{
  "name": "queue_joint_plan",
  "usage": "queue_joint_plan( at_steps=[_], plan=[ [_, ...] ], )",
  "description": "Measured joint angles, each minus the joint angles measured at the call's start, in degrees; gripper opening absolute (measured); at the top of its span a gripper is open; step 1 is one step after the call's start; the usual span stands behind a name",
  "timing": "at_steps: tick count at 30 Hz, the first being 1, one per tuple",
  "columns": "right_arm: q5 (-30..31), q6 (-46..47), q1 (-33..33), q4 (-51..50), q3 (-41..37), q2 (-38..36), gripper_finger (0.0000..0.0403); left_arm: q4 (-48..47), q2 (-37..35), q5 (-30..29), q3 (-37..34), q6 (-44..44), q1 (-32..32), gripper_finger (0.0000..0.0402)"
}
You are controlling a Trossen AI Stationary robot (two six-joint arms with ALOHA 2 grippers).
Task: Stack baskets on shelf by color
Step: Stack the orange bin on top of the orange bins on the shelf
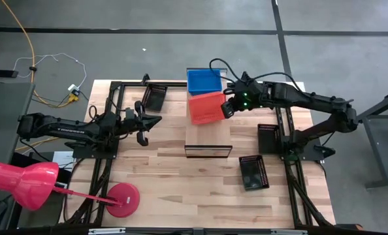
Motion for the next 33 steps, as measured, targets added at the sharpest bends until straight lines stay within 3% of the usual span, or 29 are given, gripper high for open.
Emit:
queue_joint_plan(
  at_steps=[11, 25, 33],
  plan=[
    [0.22, -0.49, 0.0, 1.58, 0.0, -0.06, 0.0027, 0.03, -0.01, -0.29, 0.0, 0.89, 0.0, 0.0],
    [1.08, -4.75, 0.05, 1.89, 2.23, -3.04, 0.0125, 0.03, -0.02, -0.44, 0.0, 0.89, 0.0, 0.0],
    [2.86, -10.61, 4.14, -6.54, 2.8, -3.22, 0.0124, -0.59, -0.02, 0.78, 0.0, 0.87, 0.0, 0.0]
  ],
)
